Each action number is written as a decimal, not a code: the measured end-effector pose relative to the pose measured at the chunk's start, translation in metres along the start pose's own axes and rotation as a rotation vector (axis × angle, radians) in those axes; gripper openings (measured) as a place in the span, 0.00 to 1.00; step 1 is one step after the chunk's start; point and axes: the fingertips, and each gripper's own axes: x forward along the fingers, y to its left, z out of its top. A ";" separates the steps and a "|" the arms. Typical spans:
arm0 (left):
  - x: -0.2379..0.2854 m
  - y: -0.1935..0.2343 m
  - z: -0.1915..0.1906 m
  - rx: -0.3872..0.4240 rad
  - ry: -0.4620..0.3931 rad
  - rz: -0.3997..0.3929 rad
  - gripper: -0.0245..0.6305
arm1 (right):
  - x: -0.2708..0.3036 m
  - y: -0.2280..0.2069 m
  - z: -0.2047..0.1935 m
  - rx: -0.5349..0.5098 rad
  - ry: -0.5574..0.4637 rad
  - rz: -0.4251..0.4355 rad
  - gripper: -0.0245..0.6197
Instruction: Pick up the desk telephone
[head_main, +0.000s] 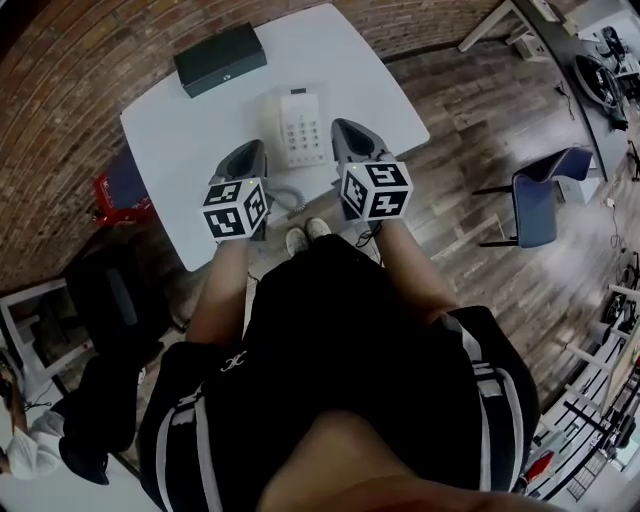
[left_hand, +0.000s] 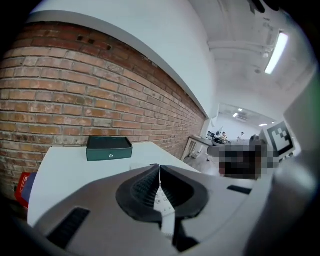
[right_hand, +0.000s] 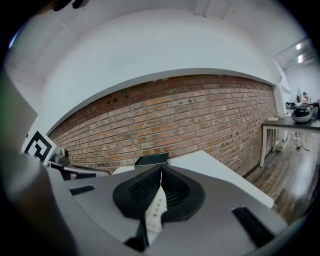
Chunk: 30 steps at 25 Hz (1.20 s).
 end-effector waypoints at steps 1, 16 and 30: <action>0.006 0.004 -0.001 -0.012 0.011 0.007 0.04 | 0.006 -0.004 -0.004 0.006 0.014 0.006 0.04; 0.083 0.046 -0.051 -0.261 0.244 -0.146 0.45 | 0.086 -0.046 -0.079 0.290 0.293 0.175 0.22; 0.134 0.081 -0.094 -0.616 0.407 -0.363 0.47 | 0.136 -0.074 -0.134 0.595 0.453 0.238 0.30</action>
